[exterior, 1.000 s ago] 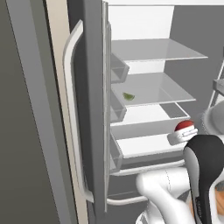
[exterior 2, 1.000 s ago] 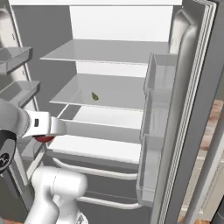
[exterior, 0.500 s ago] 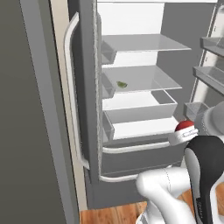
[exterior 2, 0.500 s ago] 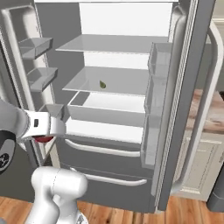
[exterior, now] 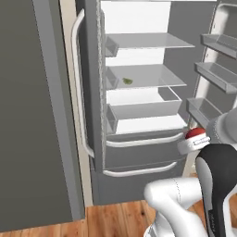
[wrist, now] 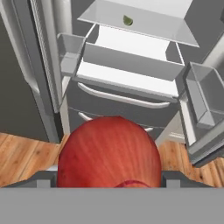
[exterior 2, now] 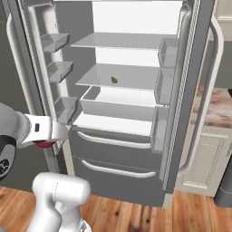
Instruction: Grab the lemon wedge and onion from the fridge, place them in the blender, close the lid, and turn on the blender to create a marinade.
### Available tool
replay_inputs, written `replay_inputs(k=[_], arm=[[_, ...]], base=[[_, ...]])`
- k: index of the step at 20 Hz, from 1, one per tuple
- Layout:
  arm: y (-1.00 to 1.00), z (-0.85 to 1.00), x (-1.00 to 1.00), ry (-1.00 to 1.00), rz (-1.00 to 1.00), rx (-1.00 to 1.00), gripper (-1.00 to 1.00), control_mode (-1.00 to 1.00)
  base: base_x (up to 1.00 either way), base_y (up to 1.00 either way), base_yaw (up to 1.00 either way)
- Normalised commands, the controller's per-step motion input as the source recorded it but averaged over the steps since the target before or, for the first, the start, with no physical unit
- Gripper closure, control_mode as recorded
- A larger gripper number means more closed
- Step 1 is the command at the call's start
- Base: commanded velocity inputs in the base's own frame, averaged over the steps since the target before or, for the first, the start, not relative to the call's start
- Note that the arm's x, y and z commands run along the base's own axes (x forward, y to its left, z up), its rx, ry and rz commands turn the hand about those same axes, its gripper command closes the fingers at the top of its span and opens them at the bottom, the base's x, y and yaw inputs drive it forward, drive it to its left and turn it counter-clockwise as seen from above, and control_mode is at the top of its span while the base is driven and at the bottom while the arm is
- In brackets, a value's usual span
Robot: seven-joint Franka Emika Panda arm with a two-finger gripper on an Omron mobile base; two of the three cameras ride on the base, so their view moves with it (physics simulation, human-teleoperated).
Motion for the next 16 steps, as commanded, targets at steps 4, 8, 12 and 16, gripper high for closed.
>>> replay_inputs(k=[4,8,12,16], arm=[[0.00,0.00,0.00,0.00,0.00,0.00,1.00,1.00],[0.00,0.00,0.00,0.00,0.00,0.00,1.00,1.00],[0.00,0.00,0.00,0.00,0.00,0.00,1.00,1.00],[0.00,0.00,0.00,0.00,0.00,0.00,1.00,1.00]], base=[[-0.46,0.00,0.01],[-0.49,0.00,-0.15],[-0.73,0.02,-0.30],[-0.79,0.08,-0.40]])
